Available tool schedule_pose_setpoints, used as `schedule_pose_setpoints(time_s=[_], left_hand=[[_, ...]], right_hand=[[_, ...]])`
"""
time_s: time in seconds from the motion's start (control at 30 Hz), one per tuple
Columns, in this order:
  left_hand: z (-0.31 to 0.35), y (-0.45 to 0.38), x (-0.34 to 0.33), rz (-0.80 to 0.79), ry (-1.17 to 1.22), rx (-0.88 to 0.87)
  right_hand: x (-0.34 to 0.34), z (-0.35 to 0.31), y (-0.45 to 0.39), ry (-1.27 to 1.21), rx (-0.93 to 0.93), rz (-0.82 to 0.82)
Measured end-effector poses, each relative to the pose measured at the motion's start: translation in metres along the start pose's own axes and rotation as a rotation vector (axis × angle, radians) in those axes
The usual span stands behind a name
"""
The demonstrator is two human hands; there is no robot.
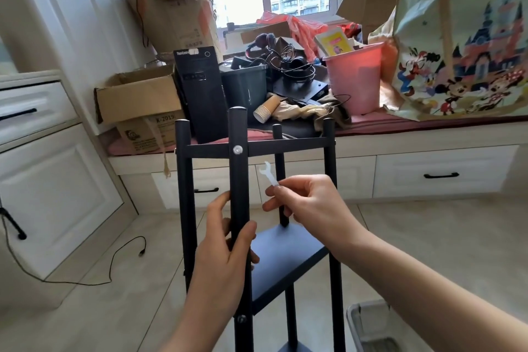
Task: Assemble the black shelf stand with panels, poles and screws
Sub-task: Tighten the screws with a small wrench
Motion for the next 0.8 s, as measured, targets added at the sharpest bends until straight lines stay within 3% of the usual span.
schedule_pose_setpoints(time_s=[0.37, 0.8], left_hand=[[-0.003, 0.002, 0.002, -0.006, -0.123, -0.031], [0.000, 0.010, 0.000, -0.086, -0.150, -0.032]], right_hand=[[-0.003, -0.009, -0.012, -0.055, -0.112, -0.045], [0.007, -0.012, 0.001, 0.053, 0.070, 0.007]])
Point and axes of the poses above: each hand's wrist, its own y-axis away from the middle knuckle, its own x-axis out of the back of the hand, z = x × y, the point moved 1 cm from there along -y, towards the middle knuckle, and after that the axes turned 7 degrees about y, right-handed, at the moved point
